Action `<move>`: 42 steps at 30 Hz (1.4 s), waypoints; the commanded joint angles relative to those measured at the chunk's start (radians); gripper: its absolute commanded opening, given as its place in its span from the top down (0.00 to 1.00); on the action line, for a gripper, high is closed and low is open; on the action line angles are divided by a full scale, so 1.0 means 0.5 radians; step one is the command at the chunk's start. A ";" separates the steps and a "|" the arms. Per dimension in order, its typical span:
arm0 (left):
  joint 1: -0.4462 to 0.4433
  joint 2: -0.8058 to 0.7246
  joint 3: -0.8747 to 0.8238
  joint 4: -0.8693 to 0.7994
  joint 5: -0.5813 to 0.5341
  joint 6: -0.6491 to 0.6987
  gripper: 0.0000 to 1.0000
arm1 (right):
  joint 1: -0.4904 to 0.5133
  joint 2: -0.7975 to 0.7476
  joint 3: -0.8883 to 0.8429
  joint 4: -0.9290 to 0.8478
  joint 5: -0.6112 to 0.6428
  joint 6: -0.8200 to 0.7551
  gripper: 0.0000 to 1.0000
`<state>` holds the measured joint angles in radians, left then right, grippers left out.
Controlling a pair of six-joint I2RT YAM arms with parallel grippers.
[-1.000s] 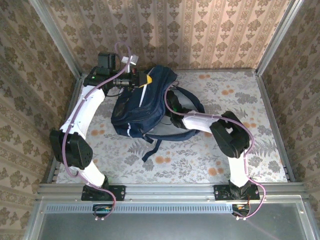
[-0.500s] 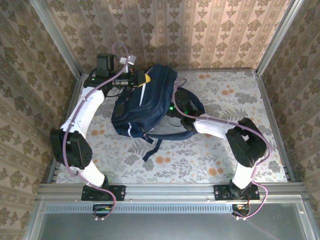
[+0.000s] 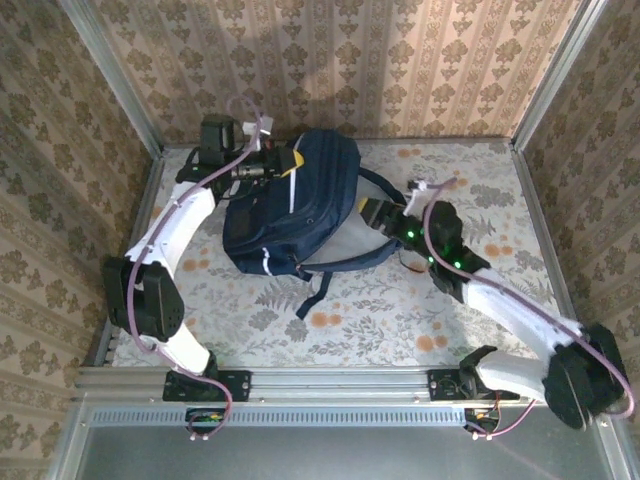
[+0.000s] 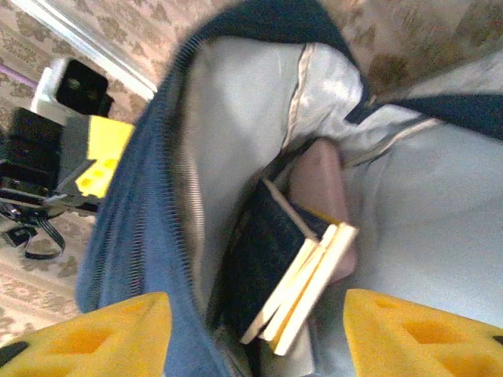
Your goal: Pack the student bag
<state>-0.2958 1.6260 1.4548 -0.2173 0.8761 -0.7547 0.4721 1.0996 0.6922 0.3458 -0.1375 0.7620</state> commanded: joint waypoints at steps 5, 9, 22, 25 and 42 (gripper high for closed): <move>-0.114 -0.408 -0.213 -0.137 -0.856 -0.212 1.00 | -0.025 -0.268 -0.205 -0.454 0.232 -0.222 0.51; -0.255 -0.513 -0.145 -0.365 -1.274 -0.241 1.00 | -0.027 -0.263 -0.197 -0.408 -0.010 -0.267 0.54; -0.393 0.120 0.054 0.002 -1.214 -0.609 1.00 | 0.421 -0.170 -0.076 -0.644 0.075 -0.711 0.76; -0.404 0.386 0.151 0.247 -1.039 -0.765 1.00 | 0.501 -0.120 -0.118 -0.640 0.108 -0.755 0.79; -0.366 0.772 0.215 0.578 -0.928 -1.033 1.00 | 0.728 0.945 0.088 -0.213 0.013 -0.837 0.70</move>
<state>-0.5034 2.0266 1.5627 -0.0250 0.3870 -1.2369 0.8257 1.5448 0.7078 0.1265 -0.1284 0.3756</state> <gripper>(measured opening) 0.062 0.303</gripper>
